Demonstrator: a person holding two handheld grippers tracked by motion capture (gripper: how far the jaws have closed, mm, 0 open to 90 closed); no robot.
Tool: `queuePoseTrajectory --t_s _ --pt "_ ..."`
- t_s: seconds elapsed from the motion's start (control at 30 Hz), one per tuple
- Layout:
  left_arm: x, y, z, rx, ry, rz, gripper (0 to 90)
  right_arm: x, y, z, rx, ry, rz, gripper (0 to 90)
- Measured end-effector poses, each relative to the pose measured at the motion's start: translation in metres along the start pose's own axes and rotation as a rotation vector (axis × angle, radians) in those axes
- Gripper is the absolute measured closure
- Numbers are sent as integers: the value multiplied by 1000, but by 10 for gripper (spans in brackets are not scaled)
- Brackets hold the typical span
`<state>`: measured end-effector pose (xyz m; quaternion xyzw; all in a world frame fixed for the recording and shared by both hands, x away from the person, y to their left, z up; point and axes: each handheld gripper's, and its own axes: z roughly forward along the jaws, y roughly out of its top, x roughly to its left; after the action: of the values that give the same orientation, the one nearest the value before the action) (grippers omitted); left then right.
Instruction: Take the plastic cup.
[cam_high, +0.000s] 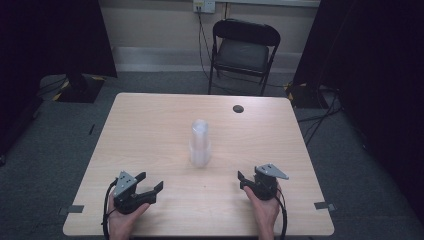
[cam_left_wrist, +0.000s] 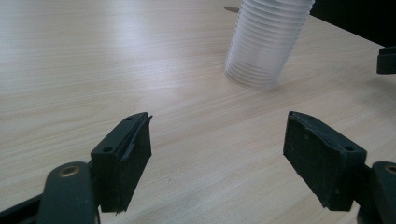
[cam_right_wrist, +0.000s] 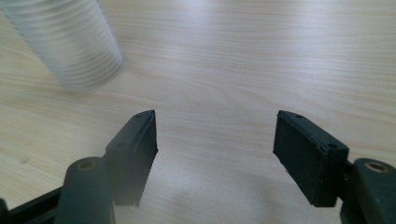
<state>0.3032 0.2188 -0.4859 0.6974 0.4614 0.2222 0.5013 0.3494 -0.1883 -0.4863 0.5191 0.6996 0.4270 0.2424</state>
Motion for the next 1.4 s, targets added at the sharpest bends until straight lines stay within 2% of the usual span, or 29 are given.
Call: queuePoseTrajectory --t_s 0.1,0.13,0.3,0.33,0.4,0.47,0.67,0.8,0.9,1.0,1.17,1.23,1.4 --pt "0 0 1 1 -5 -10 234 0 -1 -1 -3 19 12 322" --pt "0 0 2 9 -7 -20 234 0 -2 -2 -12 44 20 329" --pt "1 -1 3 21 -21 -41 223 4 -2 -3 -16 72 26 338" --pt "2 -1 3 31 -24 -35 223 6 -2 -3 -20 93 24 342" --pt "1 -1 3 31 -25 -33 222 7 -1 -4 -21 101 25 345" --pt "0 -1 3 22 -36 -45 213 9 -1 -4 -23 120 25 349" --pt "-1 1 1 21 -54 -22 176 18 0 -4 -19 158 10 356" --pt "0 2 -1 14 -63 -23 183 26 7 -4 -22 168 -23 352" --pt "0 4 -2 16 -65 -15 187 30 9 -4 -30 187 -28 351" --pt "-2 4 -1 14 -70 -11 187 37 15 -4 -39 208 -49 334" --pt "-7 5 2 18 -78 -3 182 43 21 -2 -37 217 -71 315" --pt "-8 5 3 22 -77 1 182 46 25 0 -40 238 -80 314" --pt "-11 5 5 27 -81 13 182 53 34 0 -52 248 -111 306"
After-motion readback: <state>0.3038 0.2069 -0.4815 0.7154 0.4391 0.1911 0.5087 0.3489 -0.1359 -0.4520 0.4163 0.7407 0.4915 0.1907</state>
